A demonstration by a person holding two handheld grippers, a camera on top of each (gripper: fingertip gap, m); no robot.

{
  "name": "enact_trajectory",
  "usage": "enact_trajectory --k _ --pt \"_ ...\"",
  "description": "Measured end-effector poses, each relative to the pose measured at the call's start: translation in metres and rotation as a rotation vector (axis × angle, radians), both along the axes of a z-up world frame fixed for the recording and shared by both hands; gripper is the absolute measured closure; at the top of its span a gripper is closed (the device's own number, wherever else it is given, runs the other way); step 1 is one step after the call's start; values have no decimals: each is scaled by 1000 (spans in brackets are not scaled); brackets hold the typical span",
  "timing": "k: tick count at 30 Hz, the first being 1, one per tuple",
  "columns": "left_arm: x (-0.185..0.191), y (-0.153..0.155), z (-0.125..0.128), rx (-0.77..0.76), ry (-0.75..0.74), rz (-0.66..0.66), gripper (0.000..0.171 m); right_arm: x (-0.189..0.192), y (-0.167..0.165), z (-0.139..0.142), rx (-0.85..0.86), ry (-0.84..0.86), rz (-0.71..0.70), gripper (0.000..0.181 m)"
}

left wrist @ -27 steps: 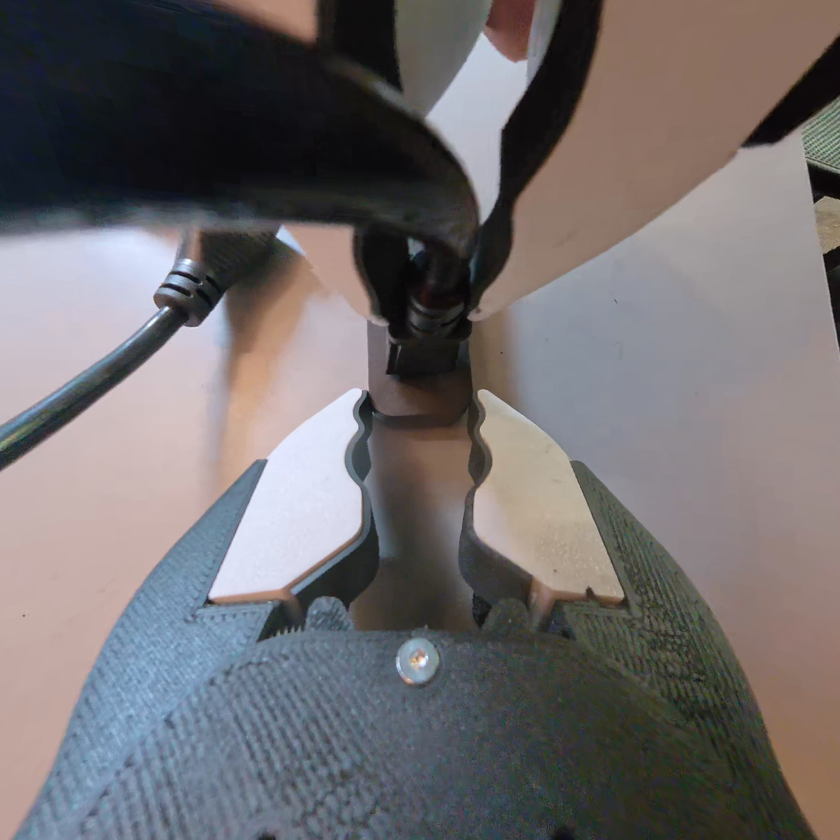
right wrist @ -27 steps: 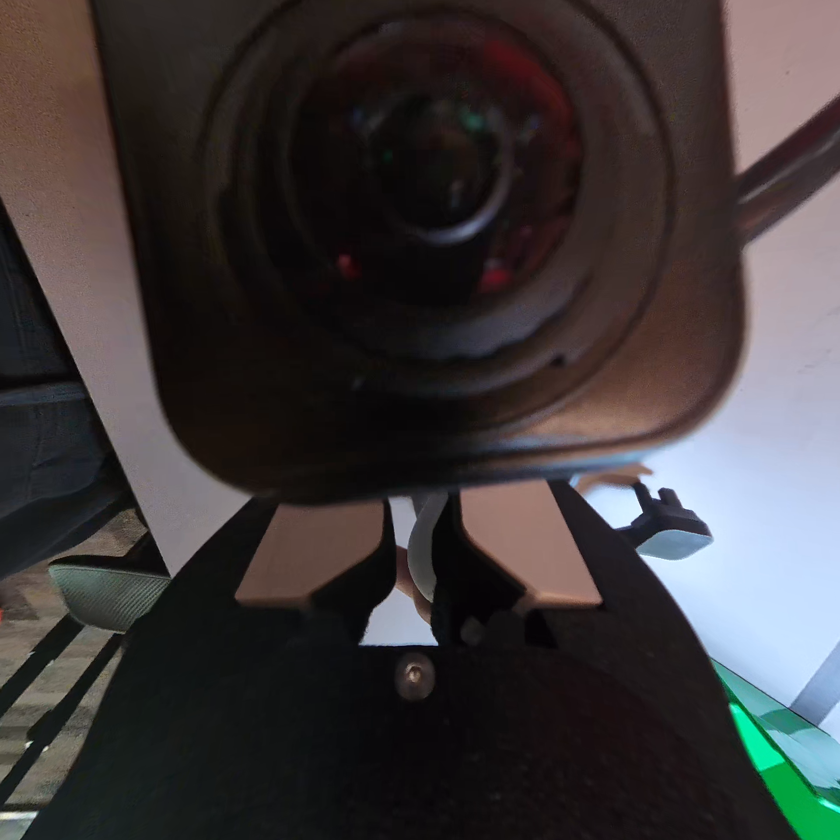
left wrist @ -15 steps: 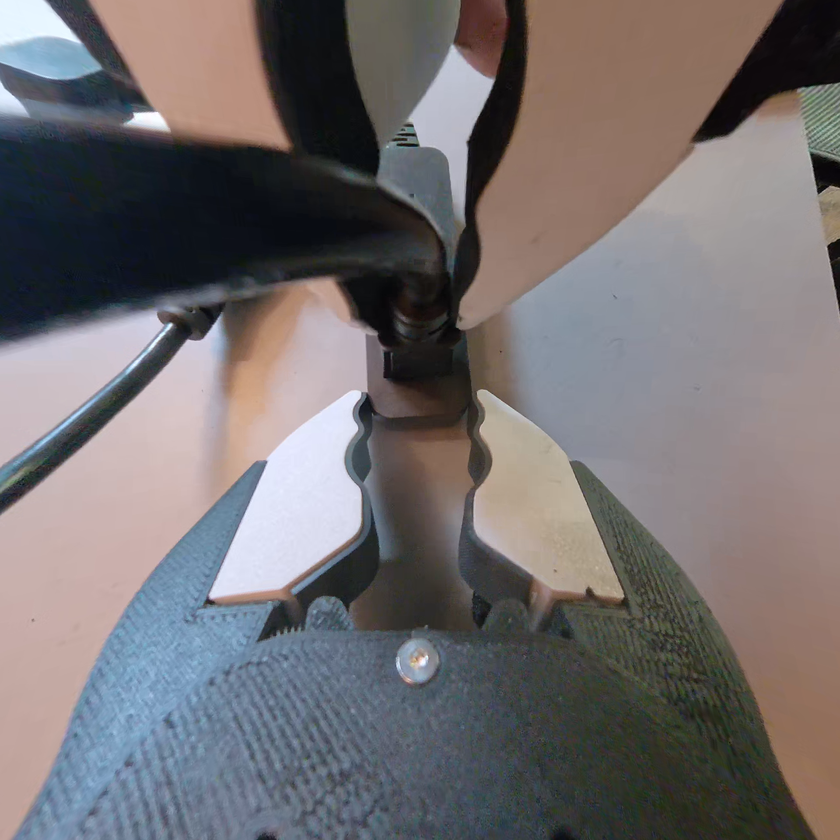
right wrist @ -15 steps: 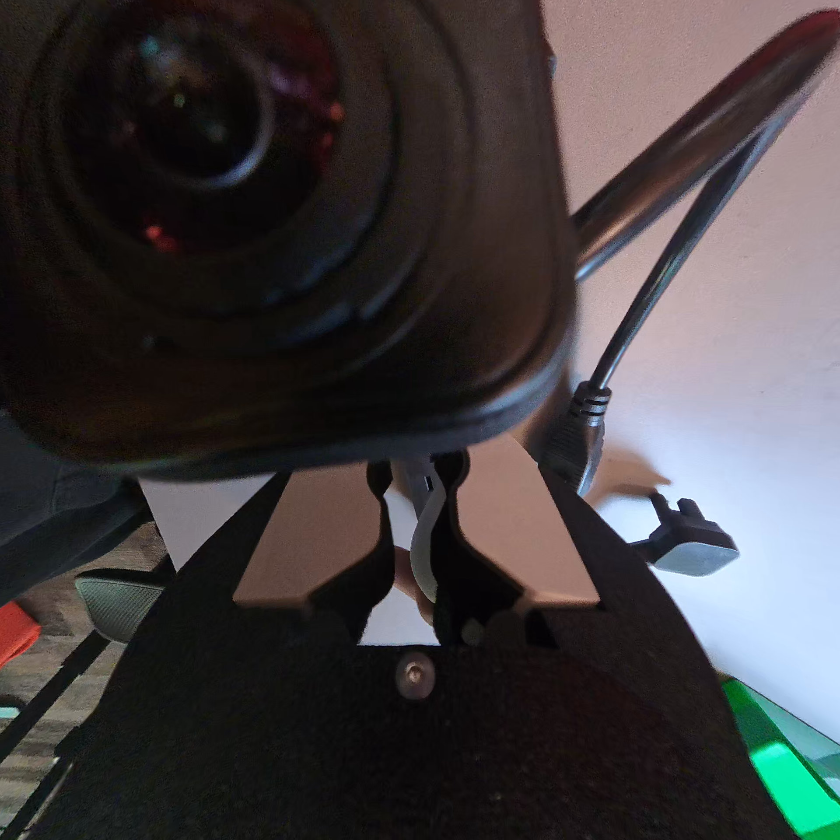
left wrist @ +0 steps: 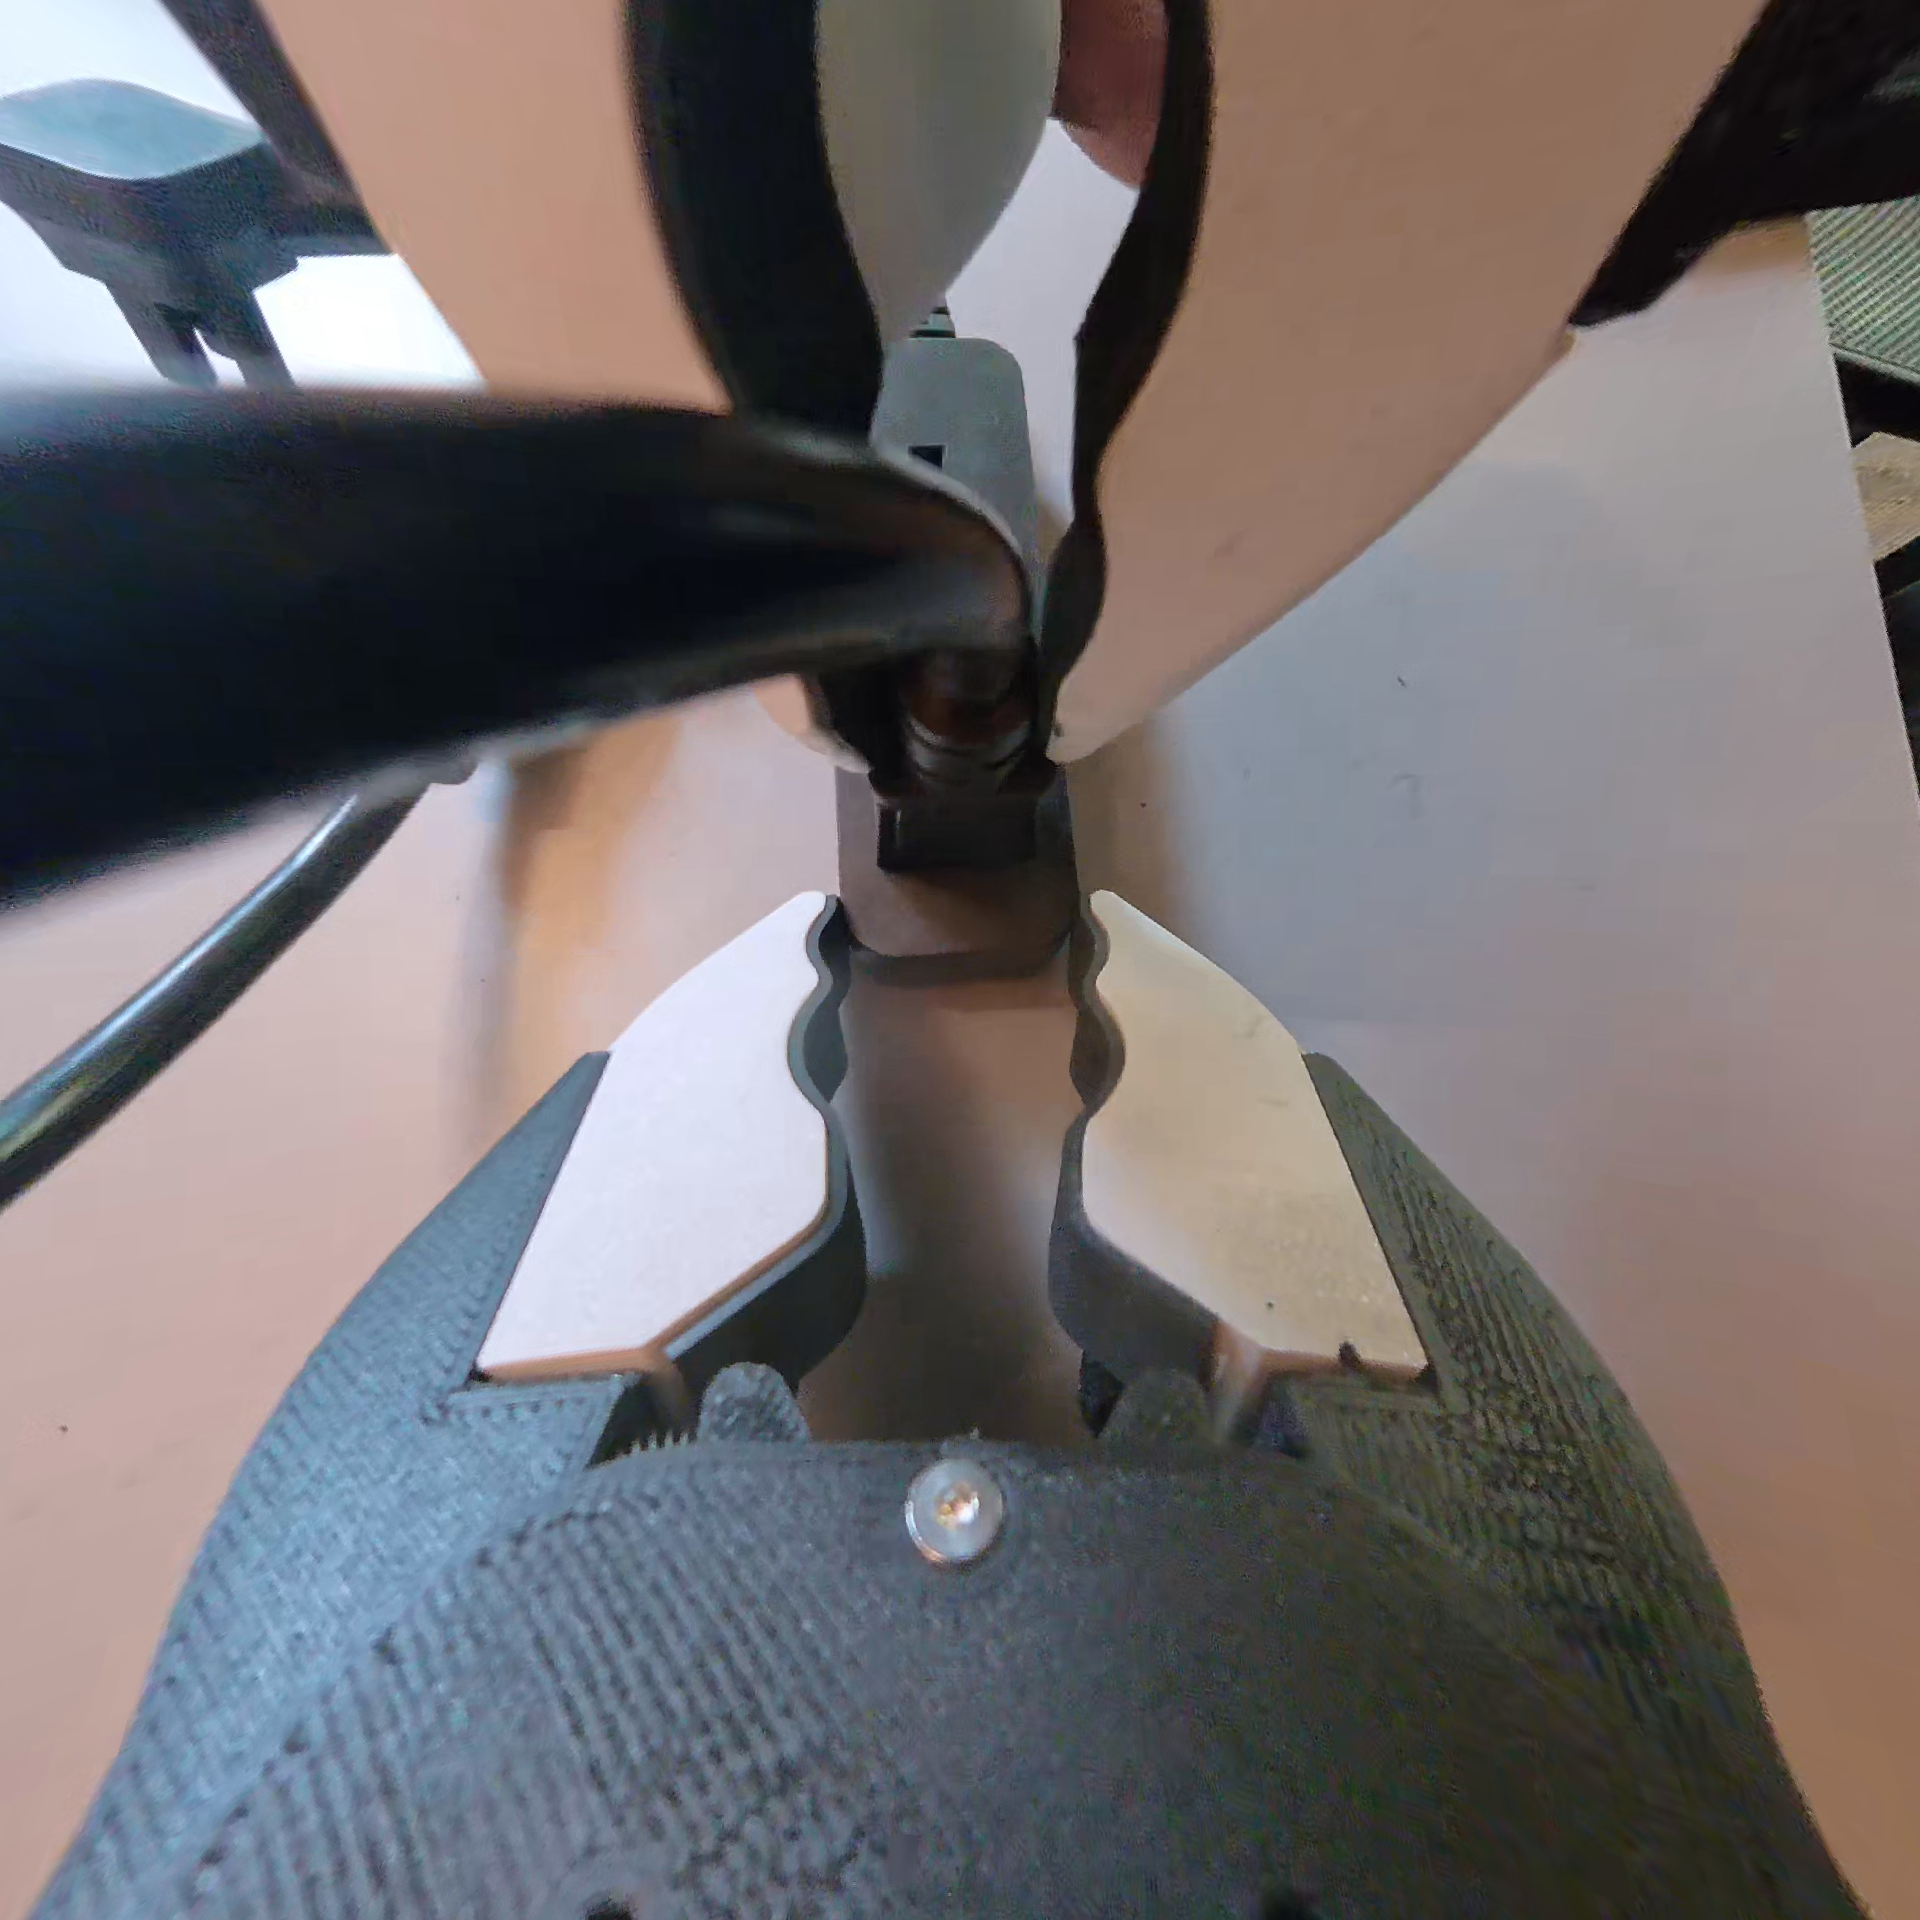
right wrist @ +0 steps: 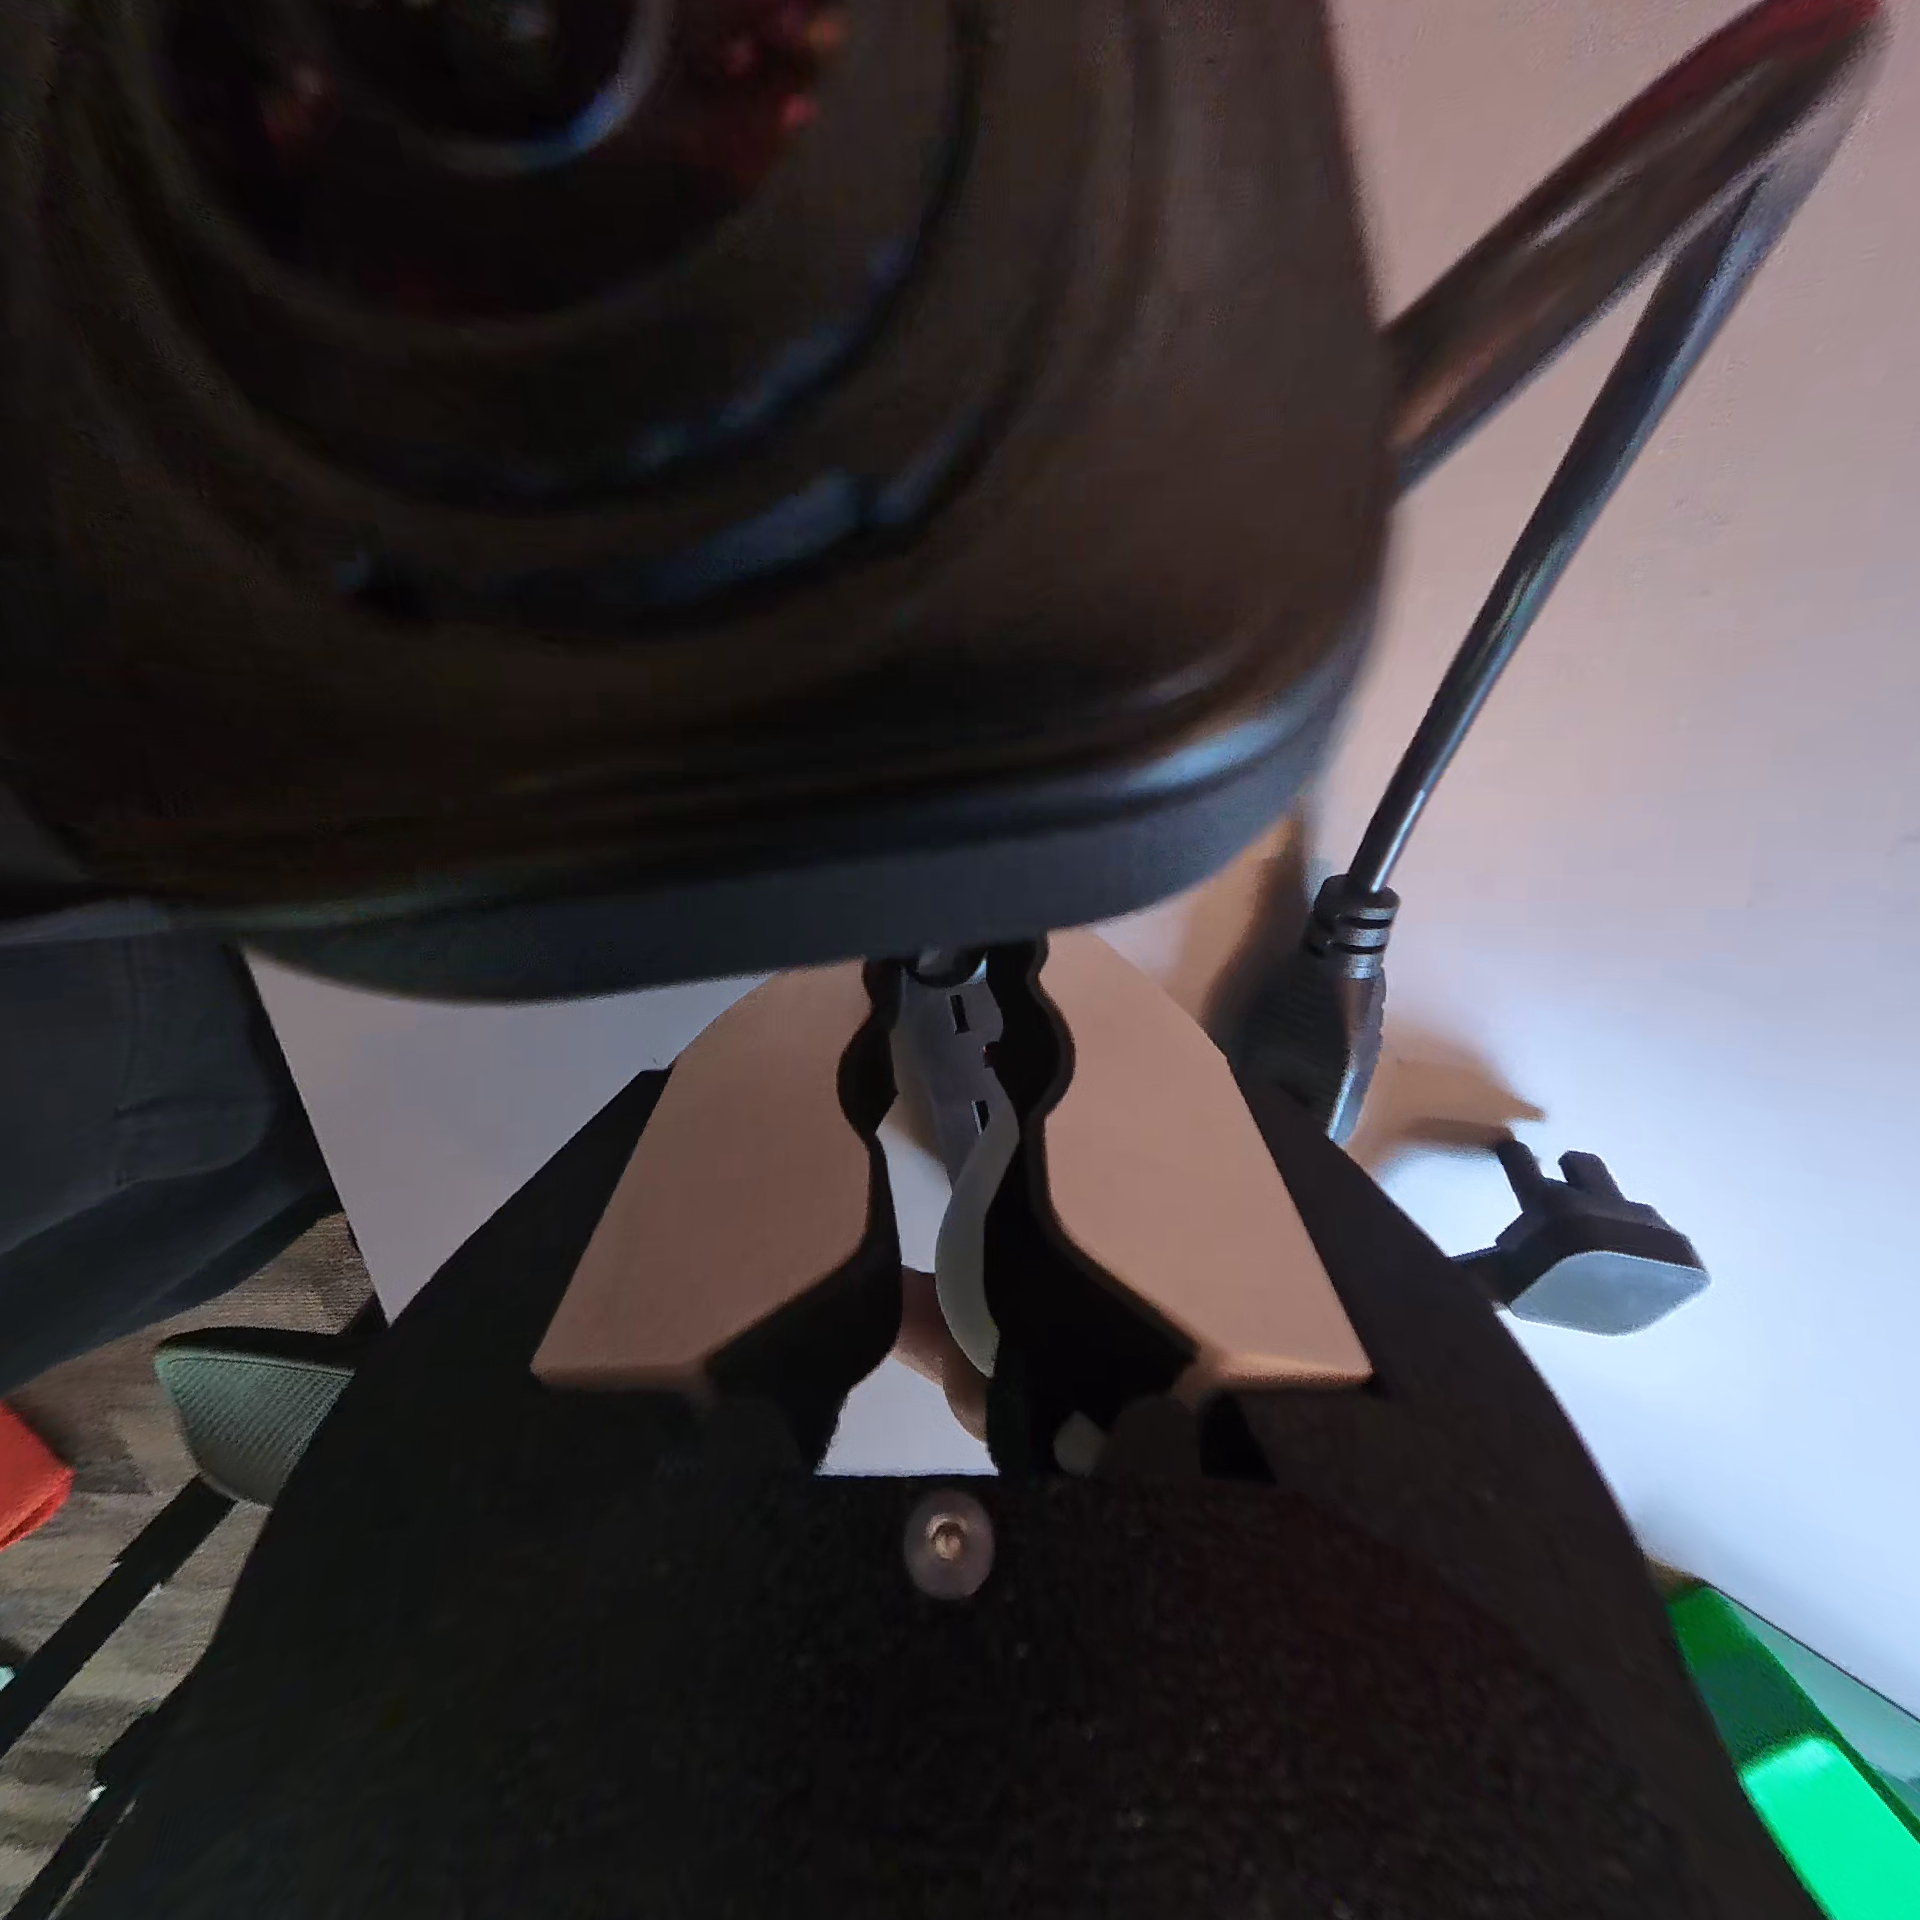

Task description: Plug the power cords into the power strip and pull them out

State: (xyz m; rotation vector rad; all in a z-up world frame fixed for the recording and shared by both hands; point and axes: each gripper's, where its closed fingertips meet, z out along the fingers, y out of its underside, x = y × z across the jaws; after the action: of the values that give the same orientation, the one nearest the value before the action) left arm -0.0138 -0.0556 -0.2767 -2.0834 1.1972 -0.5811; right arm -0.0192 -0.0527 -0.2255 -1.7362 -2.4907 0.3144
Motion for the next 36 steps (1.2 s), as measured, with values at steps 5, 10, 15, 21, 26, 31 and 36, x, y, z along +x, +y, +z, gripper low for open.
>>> enact_trajectory --k 5,10,15,21,26,31,36 --pt "0 0 0 -16 -9 -5 131 0 0 0 -5 19 -8 161" --pt "0 0 0 -29 -19 2 130 2 -2 0 29 45 -8 161" --pt "0 1 0 -19 -3 23 131 0 0 -1 3 41 -22 161" --pt "0 1 0 -13 4 9 131 0 1 -1 -12 73 -41 161" --pt "-7 0 0 -15 0 -1 130 -10 -1 0 -28 307 -141 159" --pt "-8 1 0 -21 -15 -6 130 -9 11 38 -271 829 -432 153" --pt "-8 3 0 -18 -33 3 130 46 42 130 -829 1500 -703 177"
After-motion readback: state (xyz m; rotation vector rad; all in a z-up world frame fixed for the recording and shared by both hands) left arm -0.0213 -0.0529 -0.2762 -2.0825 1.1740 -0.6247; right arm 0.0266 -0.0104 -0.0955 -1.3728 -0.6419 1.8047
